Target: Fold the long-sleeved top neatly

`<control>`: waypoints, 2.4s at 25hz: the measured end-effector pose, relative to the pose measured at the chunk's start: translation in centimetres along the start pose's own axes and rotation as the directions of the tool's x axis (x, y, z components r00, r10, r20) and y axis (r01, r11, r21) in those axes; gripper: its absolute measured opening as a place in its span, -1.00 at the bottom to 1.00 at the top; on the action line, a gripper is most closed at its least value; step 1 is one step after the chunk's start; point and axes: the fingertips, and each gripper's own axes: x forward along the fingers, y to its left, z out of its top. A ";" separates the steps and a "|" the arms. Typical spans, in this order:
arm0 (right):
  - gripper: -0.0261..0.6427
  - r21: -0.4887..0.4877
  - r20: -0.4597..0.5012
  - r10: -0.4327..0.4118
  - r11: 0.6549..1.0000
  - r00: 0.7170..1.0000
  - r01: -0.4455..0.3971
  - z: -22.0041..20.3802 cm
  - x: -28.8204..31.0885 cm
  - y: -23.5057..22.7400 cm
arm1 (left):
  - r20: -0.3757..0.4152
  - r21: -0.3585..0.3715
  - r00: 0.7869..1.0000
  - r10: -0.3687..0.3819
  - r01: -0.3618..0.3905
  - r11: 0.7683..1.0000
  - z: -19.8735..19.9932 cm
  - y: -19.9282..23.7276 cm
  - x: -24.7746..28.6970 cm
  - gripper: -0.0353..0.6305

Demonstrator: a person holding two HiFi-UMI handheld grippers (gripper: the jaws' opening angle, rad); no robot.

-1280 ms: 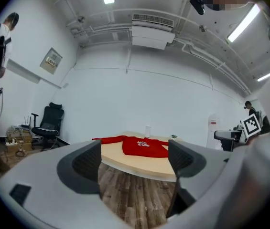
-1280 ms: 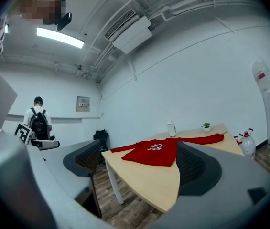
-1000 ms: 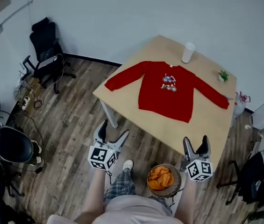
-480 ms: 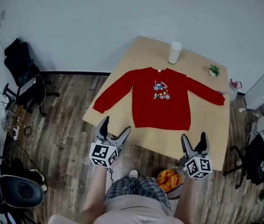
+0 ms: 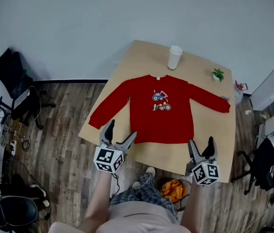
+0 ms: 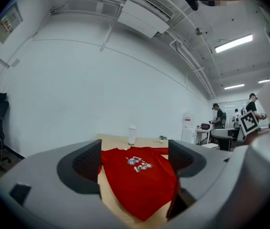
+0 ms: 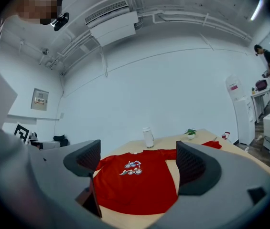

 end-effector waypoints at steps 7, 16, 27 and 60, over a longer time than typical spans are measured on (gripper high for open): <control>0.50 -0.001 0.007 0.017 1.000 1.000 -0.017 1.4 5.4 -3.0 | 0.005 -0.024 0.999 0.038 -0.038 0.999 0.7 1.7 5.6 0.36; 0.50 -0.005 -0.007 0.050 0.999 0.999 -0.050 2.8 11.5 -5.0 | -0.007 -0.024 0.998 0.067 -0.067 0.997 1.4 2.9 10.3 0.36; 0.49 -0.014 -0.077 0.086 0.996 0.993 -0.088 3.3 16.5 -3.9 | -0.046 -0.043 0.989 0.140 -0.142 0.989 1.3 7.1 12.4 0.36; 0.44 -0.027 -0.536 0.686 0.569 0.493 -0.822 -16.6 31.5 33.7 | -0.441 -0.233 0.629 0.640 -0.769 0.595 -15.2 26.3 -3.7 0.16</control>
